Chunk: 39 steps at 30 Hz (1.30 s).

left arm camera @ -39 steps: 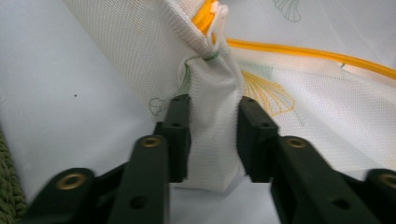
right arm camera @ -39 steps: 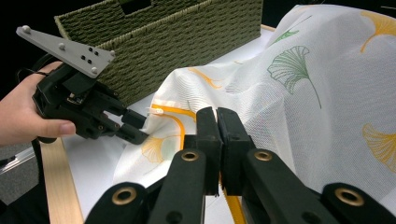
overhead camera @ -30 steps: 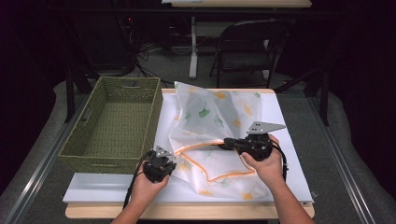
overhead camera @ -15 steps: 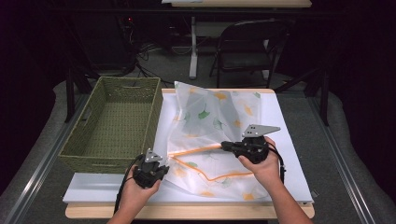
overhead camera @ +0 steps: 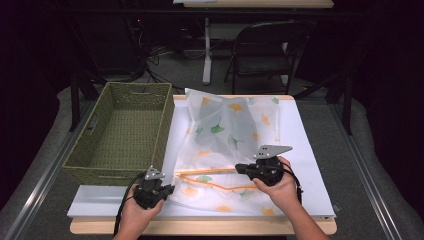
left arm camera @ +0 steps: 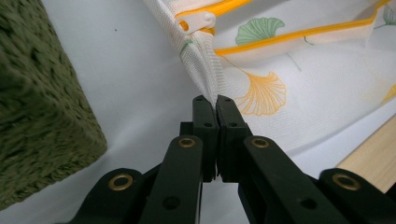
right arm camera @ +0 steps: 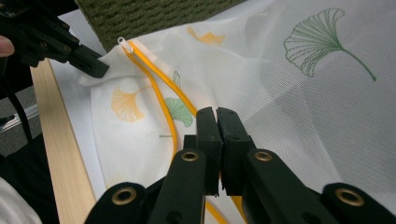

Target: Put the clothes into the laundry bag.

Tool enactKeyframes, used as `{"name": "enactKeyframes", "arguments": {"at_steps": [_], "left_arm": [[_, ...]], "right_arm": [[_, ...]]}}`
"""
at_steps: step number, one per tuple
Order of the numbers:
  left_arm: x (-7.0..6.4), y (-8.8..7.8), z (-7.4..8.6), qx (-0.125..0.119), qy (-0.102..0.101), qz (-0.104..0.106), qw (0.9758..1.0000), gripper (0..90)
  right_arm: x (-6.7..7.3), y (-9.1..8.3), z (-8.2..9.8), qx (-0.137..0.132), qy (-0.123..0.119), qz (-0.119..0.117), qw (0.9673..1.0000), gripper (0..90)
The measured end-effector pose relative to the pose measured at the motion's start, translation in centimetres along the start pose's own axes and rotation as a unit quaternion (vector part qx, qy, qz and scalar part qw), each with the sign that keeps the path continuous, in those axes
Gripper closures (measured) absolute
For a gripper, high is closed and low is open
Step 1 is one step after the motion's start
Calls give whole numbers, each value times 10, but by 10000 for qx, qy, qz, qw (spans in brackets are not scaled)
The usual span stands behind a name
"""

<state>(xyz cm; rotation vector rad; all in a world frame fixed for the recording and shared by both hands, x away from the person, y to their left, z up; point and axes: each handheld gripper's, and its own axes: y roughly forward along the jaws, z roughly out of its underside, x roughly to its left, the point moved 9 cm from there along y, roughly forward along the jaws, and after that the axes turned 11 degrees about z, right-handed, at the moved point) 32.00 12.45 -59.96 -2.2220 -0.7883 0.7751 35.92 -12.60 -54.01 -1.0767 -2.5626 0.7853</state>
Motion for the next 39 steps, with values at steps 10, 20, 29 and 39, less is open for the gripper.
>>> {"name": "enactKeyframes", "arguments": {"at_steps": [10, 20, 29, 39], "left_arm": [[0, 5, 4, 15, -75, 91, 9999, 871], [6, 0, 2, -165, -169, -49, 9997, 684], [4, 5, -4, -240, -149, -10, 9996, 539], [4, 11, -18, -188, 183, -240, 9994, 656]], "right_arm": [[4, 18, 27, 352, 57, -134, 9993, 884], [1, 29, 41, 562, 22, -59, 9984, 883], [-4, 27, 45, 592, 75, -25, 9982, 883], [-1, 32, 48, 644, 71, -53, 9979, 882]]}}
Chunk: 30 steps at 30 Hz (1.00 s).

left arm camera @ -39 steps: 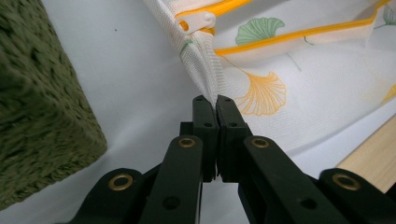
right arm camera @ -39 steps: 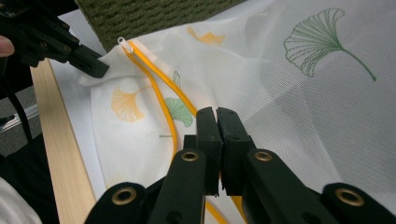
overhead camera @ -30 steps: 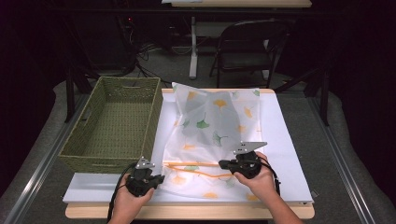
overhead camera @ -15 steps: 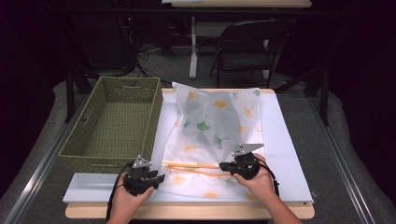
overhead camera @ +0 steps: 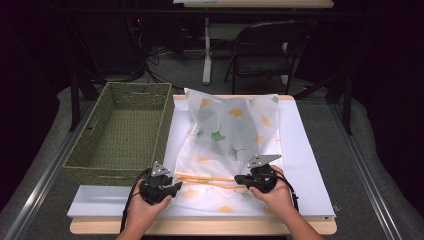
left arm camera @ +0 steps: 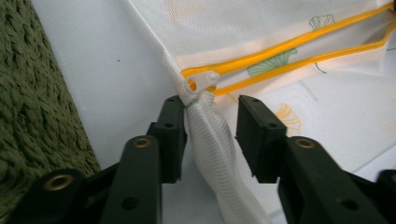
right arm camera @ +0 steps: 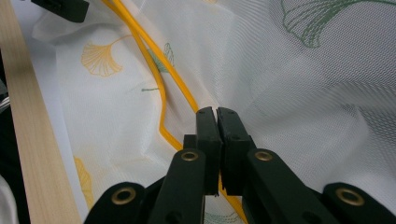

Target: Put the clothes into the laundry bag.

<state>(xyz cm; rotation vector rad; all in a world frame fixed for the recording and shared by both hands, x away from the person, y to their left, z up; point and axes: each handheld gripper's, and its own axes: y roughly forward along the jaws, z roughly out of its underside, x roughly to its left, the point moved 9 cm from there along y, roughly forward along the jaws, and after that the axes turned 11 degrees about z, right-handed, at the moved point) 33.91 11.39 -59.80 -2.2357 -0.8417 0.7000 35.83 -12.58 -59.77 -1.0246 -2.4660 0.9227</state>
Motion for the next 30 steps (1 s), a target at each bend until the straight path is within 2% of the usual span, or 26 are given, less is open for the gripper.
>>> {"name": "enactKeyframes", "arguments": {"at_steps": [5, 8, 15, 19, 20, 22, 23, 24, 29, 30], "left_arm": [[3, 0, 1, 5, -94, -11, 10000, 740], [3, -1, 1, 2, -51, 32, 10000, 803], [3, 0, 2, -56, -69, 42, 10000, 830], [4, 1, 4, -28, -113, 56, 9999, 836], [5, 1, 5, -18, -100, 48, 9999, 839], [6, 2, 6, -2, -88, -1, 10000, 847], [6, 2, 6, -2, -88, -1, 10000, 847], [6, 2, 6, -2, -88, -1, 10000, 847], [6, 2, 6, -9, -106, -26, 9999, 847], [7, 2, 6, -9, -110, -22, 9999, 854]], "right_arm": [[0, 4, 0, 35, -17, -13, 10000, 881], [3, 11, 0, 97, -70, 1, 9999, 881], [4, 19, 1, 188, -128, 85, 9997, 871], [4, 18, 1, 183, -83, 68, 9998, 818], [5, 17, 2, 185, -100, 44, 9998, 777], [5, 17, 2, 185, -100, 44, 9998, 777], [9, 13, 0, 116, -216, 8, 9997, 777], [9, 13, 0, 116, -216, 8, 9997, 673], [9, 13, 0, 116, -216, 8, 9997, 673], [10, 11, -1, 78, -180, 25, 9998, 630]]}}
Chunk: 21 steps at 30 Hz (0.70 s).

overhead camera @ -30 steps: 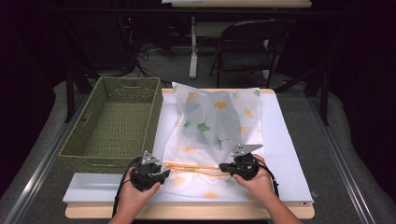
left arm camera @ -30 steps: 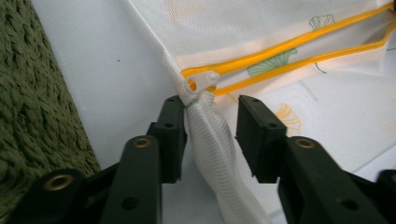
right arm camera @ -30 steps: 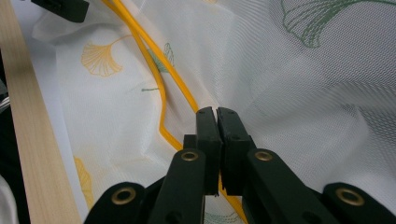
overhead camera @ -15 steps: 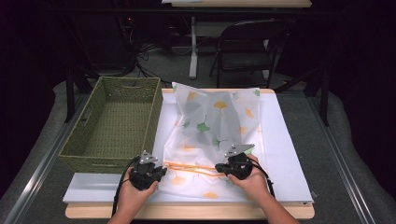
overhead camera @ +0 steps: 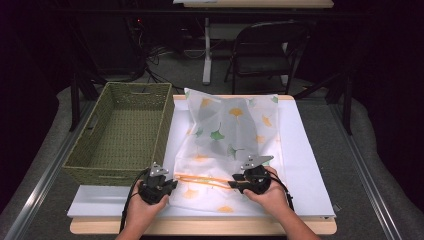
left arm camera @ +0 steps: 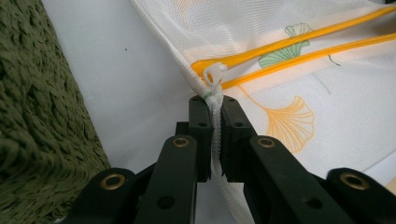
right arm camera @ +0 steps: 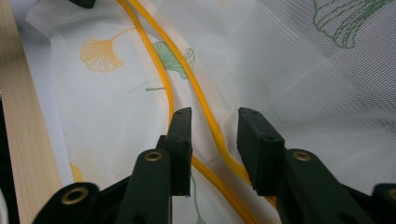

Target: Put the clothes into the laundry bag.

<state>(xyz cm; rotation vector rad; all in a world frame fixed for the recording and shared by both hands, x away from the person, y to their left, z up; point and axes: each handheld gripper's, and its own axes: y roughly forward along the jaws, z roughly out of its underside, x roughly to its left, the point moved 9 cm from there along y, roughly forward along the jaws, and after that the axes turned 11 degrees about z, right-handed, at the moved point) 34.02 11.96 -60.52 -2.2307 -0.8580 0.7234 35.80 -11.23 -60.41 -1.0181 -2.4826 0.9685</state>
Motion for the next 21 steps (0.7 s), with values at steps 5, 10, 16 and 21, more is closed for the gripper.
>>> {"name": "enactKeyframes", "arguments": {"at_steps": [5, 10, 16, 21], "left_arm": [[-1, 0, -1, 10, 9, 29, 10000, 862], [-2, 0, -1, 46, 23, 63, 10000, 868], [-2, 0, -1, 46, 23, 63, 10000, 868], [-9, 0, -8, 114, 101, 164, 9997, 872]], "right_arm": [[-2, -1, -1, 18, 98, 29, 9999, 601], [-6, -1, -2, 2, 173, 175, 9997, 597], [-6, -1, -2, 8, 180, 185, 9997, 545], [-5, -11, -11, -65, 190, 153, 9997, 549]]}}
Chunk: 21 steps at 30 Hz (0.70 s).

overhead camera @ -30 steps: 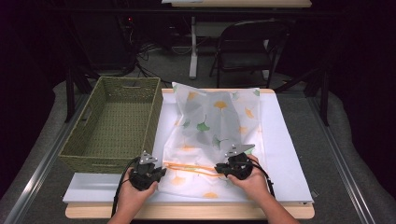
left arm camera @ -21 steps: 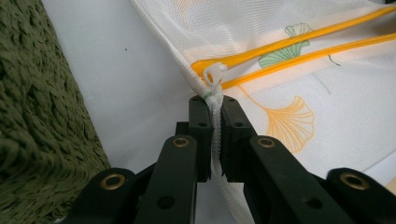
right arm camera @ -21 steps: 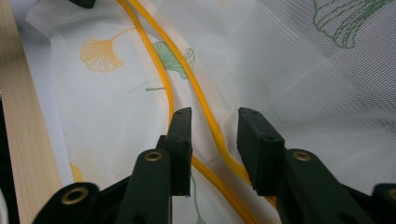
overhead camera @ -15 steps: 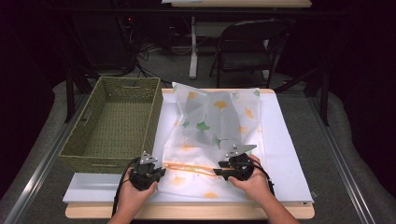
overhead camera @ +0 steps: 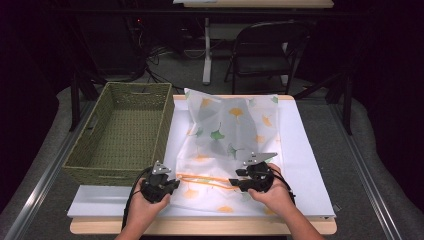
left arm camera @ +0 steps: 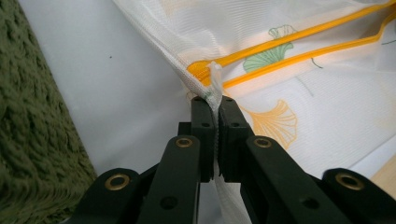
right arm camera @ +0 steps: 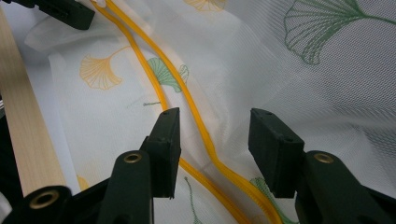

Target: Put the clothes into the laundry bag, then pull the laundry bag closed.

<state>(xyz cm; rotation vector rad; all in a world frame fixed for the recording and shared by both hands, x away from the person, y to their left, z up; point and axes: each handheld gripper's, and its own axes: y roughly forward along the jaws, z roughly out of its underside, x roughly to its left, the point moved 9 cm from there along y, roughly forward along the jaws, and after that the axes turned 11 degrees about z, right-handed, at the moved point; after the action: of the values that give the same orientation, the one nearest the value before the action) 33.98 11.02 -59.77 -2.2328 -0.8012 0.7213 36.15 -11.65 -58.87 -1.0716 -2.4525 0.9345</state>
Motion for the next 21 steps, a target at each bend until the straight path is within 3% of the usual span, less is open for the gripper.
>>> {"name": "enactKeyframes", "arguments": {"at_steps": [5, 21], "left_arm": [[-1, -1, -4, -12, -1, 55, 10000, 873], [-12, 8, -19, 77, 146, 257, 9995, 875]], "right_arm": [[3, -3, 0, 90, 24, -48, 9999, 714], [13, 3, -8, 177, 247, -218, 9993, 790]]}}
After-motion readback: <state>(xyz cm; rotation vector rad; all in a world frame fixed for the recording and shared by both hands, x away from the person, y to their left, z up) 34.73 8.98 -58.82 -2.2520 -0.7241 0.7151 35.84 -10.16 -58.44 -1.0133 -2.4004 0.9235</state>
